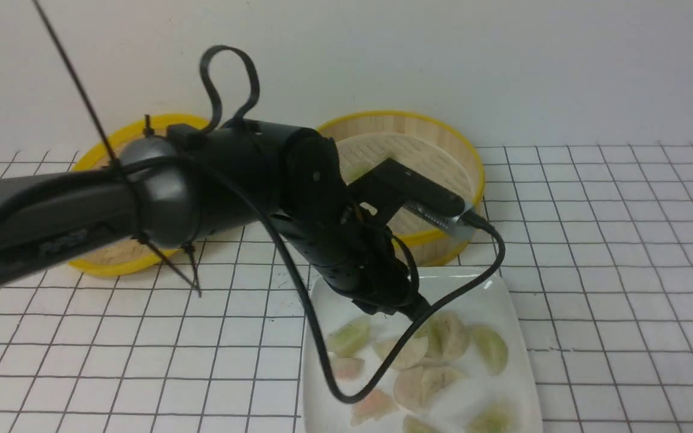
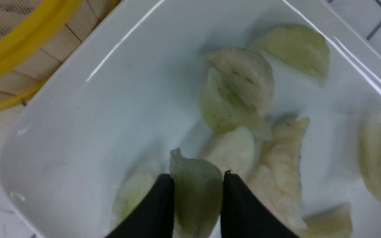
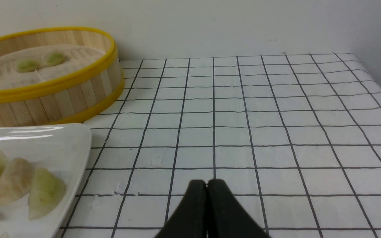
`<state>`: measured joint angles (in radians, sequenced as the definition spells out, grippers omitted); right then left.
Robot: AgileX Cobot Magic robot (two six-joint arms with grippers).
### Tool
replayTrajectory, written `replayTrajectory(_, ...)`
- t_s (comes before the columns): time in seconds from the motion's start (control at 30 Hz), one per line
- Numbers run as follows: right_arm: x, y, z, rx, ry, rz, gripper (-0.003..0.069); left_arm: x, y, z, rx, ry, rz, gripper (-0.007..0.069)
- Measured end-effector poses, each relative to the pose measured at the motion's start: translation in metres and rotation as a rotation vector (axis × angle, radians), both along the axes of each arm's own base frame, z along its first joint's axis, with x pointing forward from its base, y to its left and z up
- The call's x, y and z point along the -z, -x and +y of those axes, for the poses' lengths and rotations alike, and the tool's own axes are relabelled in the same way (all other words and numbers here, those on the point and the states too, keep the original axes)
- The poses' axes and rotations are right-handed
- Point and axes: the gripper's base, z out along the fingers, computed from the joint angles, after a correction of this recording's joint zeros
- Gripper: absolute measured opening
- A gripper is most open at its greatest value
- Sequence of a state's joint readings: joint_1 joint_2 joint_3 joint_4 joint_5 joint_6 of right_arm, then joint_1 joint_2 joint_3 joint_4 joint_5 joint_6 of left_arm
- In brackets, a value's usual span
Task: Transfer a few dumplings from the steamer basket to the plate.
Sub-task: Use the left arm to put the dumpling into the plate
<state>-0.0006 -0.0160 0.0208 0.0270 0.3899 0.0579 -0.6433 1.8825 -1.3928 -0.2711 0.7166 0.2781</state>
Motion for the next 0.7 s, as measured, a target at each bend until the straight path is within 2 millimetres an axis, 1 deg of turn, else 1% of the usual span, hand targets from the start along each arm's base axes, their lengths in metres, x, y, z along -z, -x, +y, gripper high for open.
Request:
replayTrajectory(0.1, 0.000, 0.000, 0.000, 0.000, 0.000, 0.000, -0.0015, 0.006, -0.012, -0.009, -0.009, 0.000, 0.010, 0.0234)
replayTrajectory(0.17, 0.000, 0.000, 0.000, 0.000, 0.000, 0.000, -0.0015, 0.010, -0.018, -0.013, -0.006, -0.012, 0.014, 0.0312)
replayTrajectory(0.27, 0.000, 0.000, 0.000, 0.000, 0.000, 0.000, -0.0015, 0.018, -0.020, -0.014, -0.005, -0.050, 0.053, 0.0430)
replayTrajectory(0.3, 0.000, 0.000, 0.000, 0.000, 0.000, 0.000, -0.0015, 0.019, -0.020, -0.014, -0.007, -0.061, 0.066, 0.0457)
replayTrajectory(0.33, 0.000, 0.000, 0.000, 0.000, 0.000, 0.000, -0.0015, 0.019, -0.021, -0.014, -0.012, -0.071, 0.074, 0.0484)
replayTrajectory(0.4, 0.000, 0.000, 0.000, 0.000, 0.000, 0.000, -0.0015, 0.013, -0.025, -0.015, -0.022, -0.079, 0.056, 0.0498)
replayTrajectory(0.43, 0.000, 0.000, 0.000, 0.000, 0.000, 0.000, -0.0015, 0.006, -0.029, -0.015, -0.040, -0.075, 0.044, 0.0489)
replayTrajectory(0.47, 0.000, 0.000, 0.000, 0.000, 0.000, 0.000, -0.0015, -0.006, -0.035, -0.016, -0.071, -0.064, 0.015, 0.0449)
replayTrajectory(0.5, 0.000, 0.000, 0.000, 0.000, 0.000, 0.000, -0.0015, -0.012, -0.038, -0.016, -0.086, -0.052, 0.007, 0.0429)
replayTrajectory(0.53, 0.000, 0.000, 0.000, 0.000, 0.000, 0.000, -0.0015, -0.029, -0.048, -0.014, -0.126, -0.025, -0.036, 0.0349)
replayTrajectory(0.57, 0.000, 0.000, 0.000, 0.000, 0.000, 0.000, -0.0015, -0.049, -0.063, -0.007, -0.167, 0.001, -0.081, 0.0225)
replayTrajectory(0.6, 0.000, 0.000, 0.000, 0.000, 0.000, 0.000, -0.0015, -0.060, -0.070, -0.005, -0.178, 0.016, -0.108, 0.0153)
replayTrajectory(0.63, 0.000, 0.000, 0.000, 0.000, 0.000, 0.000, -0.0015, -0.070, -0.078, 0.000, -0.193, 0.026, -0.128, 0.0111)
replayTrajectory(0.7, 0.000, 0.000, 0.000, 0.000, 0.000, 0.000, -0.0015, -0.086, -0.102, 0.011, -0.222, 0.038, -0.160, 0.0024)
